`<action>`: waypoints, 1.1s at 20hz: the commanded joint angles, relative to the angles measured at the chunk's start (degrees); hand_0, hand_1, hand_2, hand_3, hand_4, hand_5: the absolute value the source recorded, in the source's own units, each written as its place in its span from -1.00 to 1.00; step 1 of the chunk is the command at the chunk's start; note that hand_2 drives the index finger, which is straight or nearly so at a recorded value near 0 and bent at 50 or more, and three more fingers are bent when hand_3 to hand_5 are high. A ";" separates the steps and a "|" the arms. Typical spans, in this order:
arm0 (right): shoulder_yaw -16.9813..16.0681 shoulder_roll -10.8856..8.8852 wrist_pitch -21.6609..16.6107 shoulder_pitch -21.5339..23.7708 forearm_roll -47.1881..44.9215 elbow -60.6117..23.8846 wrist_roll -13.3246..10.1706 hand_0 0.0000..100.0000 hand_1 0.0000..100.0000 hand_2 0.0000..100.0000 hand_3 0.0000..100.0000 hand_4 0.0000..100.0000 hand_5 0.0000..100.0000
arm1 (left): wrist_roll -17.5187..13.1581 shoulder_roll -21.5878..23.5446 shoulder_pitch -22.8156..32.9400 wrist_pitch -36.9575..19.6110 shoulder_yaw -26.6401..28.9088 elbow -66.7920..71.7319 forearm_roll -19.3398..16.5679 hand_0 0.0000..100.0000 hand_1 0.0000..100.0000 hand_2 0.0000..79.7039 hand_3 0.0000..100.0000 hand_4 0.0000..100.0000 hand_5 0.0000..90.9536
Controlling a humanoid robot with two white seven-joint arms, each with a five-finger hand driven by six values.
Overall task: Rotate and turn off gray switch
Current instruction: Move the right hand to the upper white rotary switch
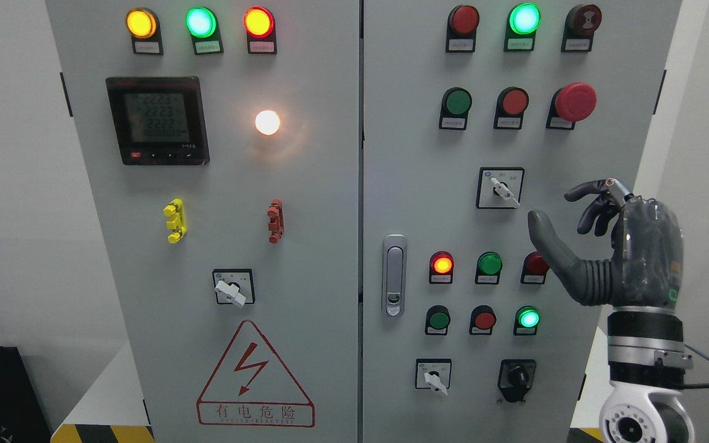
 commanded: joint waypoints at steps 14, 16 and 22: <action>4.81 1.48 4.78 -1.79 0.12 1.92 0.22 -1.00 -0.27 0.11 0.77 0.92 1.00 | 0.14 -0.03 -0.53 -0.03 0.44 -1.41 1.14 -0.76 -0.22 -1.00 -1.00 -1.00 -1.00; 5.25 1.48 5.66 -2.05 0.21 1.93 0.22 -1.00 -0.20 0.10 0.77 0.92 1.00 | 0.14 -0.03 -0.53 -0.03 0.44 -1.41 1.14 -0.76 -0.22 -1.00 -1.00 -1.00 -1.00; 5.87 1.48 7.33 -3.11 0.21 2.98 0.13 -1.00 -0.11 0.10 0.77 0.92 1.00 | 0.23 0.06 -0.53 -0.03 0.44 -1.41 1.14 -0.76 -0.22 -1.00 -1.00 -1.00 -1.00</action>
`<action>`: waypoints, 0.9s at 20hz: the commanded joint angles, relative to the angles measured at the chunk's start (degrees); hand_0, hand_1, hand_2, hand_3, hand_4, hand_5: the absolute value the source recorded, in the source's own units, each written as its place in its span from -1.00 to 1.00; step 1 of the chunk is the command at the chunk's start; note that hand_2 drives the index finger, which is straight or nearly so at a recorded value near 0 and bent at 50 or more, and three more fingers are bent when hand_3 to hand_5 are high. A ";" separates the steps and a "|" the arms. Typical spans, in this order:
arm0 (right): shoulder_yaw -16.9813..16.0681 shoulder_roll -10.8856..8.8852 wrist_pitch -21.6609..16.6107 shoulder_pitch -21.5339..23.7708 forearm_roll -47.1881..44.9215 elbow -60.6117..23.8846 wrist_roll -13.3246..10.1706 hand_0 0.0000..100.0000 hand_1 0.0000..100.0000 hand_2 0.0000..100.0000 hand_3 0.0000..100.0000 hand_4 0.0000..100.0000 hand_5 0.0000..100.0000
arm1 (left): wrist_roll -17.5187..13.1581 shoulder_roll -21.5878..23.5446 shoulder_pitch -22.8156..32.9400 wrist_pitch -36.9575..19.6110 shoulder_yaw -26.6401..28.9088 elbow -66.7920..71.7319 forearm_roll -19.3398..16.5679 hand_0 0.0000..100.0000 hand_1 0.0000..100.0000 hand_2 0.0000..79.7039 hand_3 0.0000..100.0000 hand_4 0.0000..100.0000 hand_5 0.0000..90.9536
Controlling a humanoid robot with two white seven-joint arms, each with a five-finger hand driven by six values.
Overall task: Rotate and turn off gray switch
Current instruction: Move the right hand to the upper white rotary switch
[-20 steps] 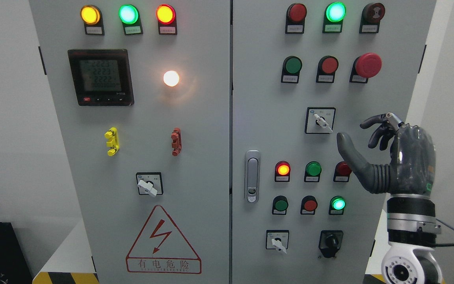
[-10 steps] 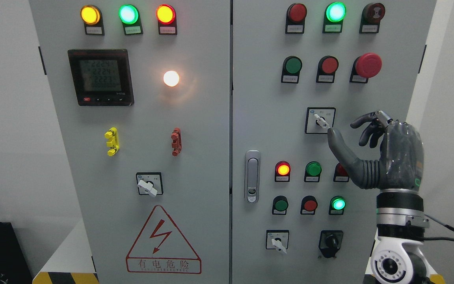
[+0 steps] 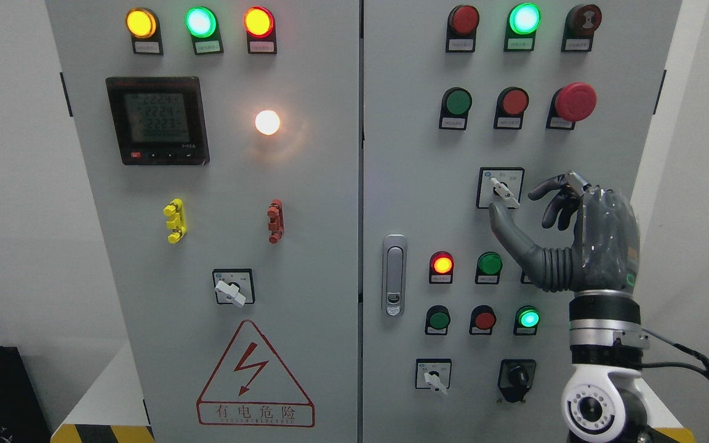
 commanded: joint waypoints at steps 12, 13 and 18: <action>0.73 0.21 1.65 -1.44 0.05 1.93 -0.03 -0.94 -0.11 0.11 0.80 0.92 1.00 | -0.03 -0.03 -0.53 -0.02 0.44 -1.41 1.14 -0.76 -0.22 -1.00 -1.00 -1.00 -1.00; 0.73 0.21 2.00 -1.52 0.05 2.02 -0.03 -0.93 -0.11 0.11 0.81 0.92 1.00 | -0.03 -0.03 -0.53 -0.02 0.44 -1.41 1.14 -0.76 -0.22 -1.00 -1.00 -1.00 -1.00; 0.73 0.21 2.79 -1.44 0.05 2.19 -0.03 -0.85 -0.14 0.13 0.82 0.93 1.00 | -0.03 -0.03 -0.53 -0.02 0.44 -1.41 1.14 -0.76 -0.22 -1.00 -1.00 -1.00 -1.00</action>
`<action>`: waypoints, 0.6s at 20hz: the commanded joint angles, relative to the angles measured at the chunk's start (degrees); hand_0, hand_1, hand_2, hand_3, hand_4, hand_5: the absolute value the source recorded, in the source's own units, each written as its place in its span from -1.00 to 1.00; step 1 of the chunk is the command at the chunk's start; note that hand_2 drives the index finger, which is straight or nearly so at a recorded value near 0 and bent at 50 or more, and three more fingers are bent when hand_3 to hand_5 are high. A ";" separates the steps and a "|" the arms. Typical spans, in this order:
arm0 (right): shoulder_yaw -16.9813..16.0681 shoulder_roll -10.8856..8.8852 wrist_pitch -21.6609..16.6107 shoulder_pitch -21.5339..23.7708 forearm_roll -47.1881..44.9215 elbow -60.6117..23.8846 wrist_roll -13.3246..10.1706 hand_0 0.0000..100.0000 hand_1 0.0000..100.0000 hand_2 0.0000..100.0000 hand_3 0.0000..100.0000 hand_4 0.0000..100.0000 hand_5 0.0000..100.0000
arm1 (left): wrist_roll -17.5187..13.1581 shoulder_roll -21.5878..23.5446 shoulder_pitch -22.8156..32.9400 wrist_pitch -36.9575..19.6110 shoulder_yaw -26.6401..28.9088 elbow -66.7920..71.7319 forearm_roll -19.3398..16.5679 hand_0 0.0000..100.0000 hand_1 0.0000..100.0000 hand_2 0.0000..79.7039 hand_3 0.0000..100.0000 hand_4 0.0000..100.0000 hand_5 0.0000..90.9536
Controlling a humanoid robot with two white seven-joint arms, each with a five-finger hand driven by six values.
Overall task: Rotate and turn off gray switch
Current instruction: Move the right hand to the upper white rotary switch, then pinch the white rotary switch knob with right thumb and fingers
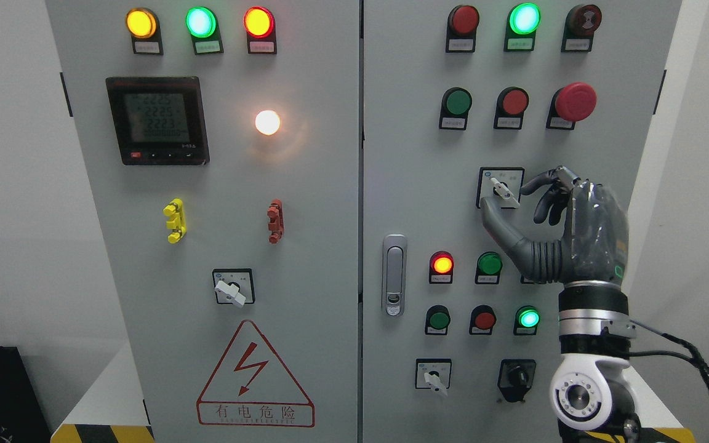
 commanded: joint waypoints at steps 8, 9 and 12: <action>-0.50 0.05 0.31 -0.14 0.18 0.78 -0.02 -0.83 -0.15 0.15 0.85 0.93 1.00 | 0.02 -0.03 -0.53 -0.01 0.44 -1.40 1.14 -0.76 -0.22 -1.00 -1.00 -1.00 -1.00; -0.50 0.05 0.31 -0.14 0.09 0.78 -0.02 -0.83 -0.15 0.16 0.85 0.93 1.00 | -0.07 -0.03 -0.53 -0.01 0.44 -1.40 1.14 -0.76 -0.22 -1.00 -1.00 -1.00 -1.00; -0.50 -0.03 0.31 -0.40 0.27 1.31 -0.02 -0.82 -0.16 0.16 0.85 0.93 1.00 | -0.07 -0.03 -0.53 -0.01 0.44 -1.40 1.14 -0.76 -0.22 -1.00 -1.00 -1.00 -1.00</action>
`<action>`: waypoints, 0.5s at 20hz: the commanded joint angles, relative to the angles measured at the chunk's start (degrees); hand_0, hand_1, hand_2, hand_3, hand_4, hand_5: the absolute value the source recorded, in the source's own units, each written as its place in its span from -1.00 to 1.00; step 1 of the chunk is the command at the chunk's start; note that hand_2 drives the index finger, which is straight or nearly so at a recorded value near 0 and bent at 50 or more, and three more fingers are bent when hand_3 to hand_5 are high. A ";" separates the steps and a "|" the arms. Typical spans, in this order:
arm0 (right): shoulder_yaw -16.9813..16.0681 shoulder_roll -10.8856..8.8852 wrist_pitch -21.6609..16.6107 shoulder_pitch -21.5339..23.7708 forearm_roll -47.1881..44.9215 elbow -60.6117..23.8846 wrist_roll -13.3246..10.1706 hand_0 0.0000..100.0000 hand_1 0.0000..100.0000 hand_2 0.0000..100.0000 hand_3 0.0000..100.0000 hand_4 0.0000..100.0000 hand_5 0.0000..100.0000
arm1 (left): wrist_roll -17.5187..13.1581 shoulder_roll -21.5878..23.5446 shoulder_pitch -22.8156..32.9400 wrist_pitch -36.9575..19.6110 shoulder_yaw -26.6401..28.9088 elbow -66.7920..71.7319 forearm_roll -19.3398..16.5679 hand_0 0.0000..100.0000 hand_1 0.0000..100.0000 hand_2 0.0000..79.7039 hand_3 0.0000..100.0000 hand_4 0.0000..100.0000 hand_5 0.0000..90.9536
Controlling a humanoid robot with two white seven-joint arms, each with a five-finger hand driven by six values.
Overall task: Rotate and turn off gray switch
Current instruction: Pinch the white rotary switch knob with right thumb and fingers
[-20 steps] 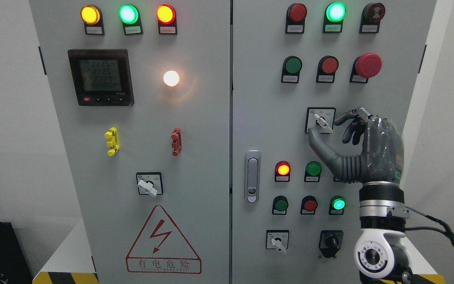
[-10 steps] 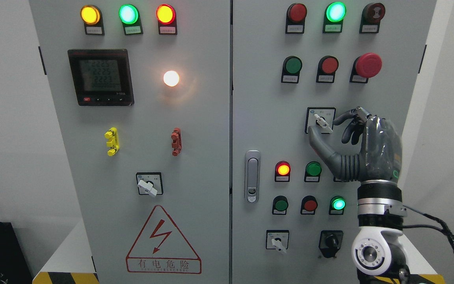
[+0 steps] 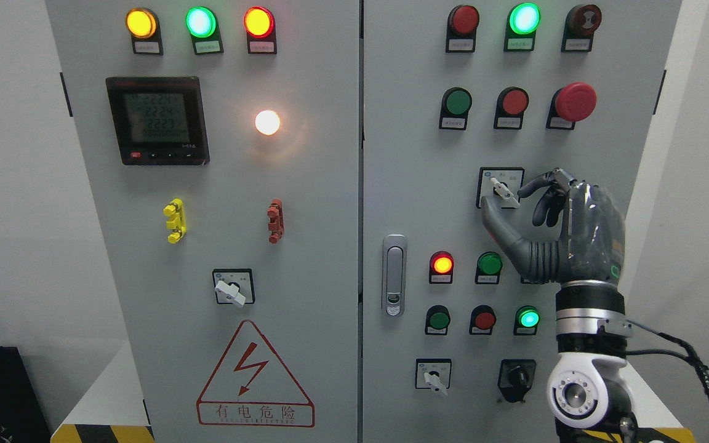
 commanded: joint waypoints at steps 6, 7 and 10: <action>-0.35 0.02 0.99 -0.85 0.24 1.20 -0.02 -0.81 -0.16 0.16 0.86 0.94 1.00 | -0.18 -0.03 -0.53 -0.02 0.44 -1.41 1.14 -0.76 -0.22 -1.00 -1.00 -1.00 -1.00; 0.00 -0.07 1.60 -0.94 0.24 1.20 -0.02 -0.81 -0.16 0.16 0.86 0.94 1.00 | -0.18 0.05 -0.53 -0.02 0.44 -1.41 1.14 -0.76 -0.22 -1.00 -1.00 -1.00 -1.00; 0.18 0.02 1.96 -1.20 0.24 1.37 -0.02 -0.80 -0.17 0.17 0.86 0.94 1.00 | -0.18 -0.03 -0.53 -0.02 0.44 -1.41 1.14 -0.76 -0.22 -1.00 -1.00 -1.00 -1.00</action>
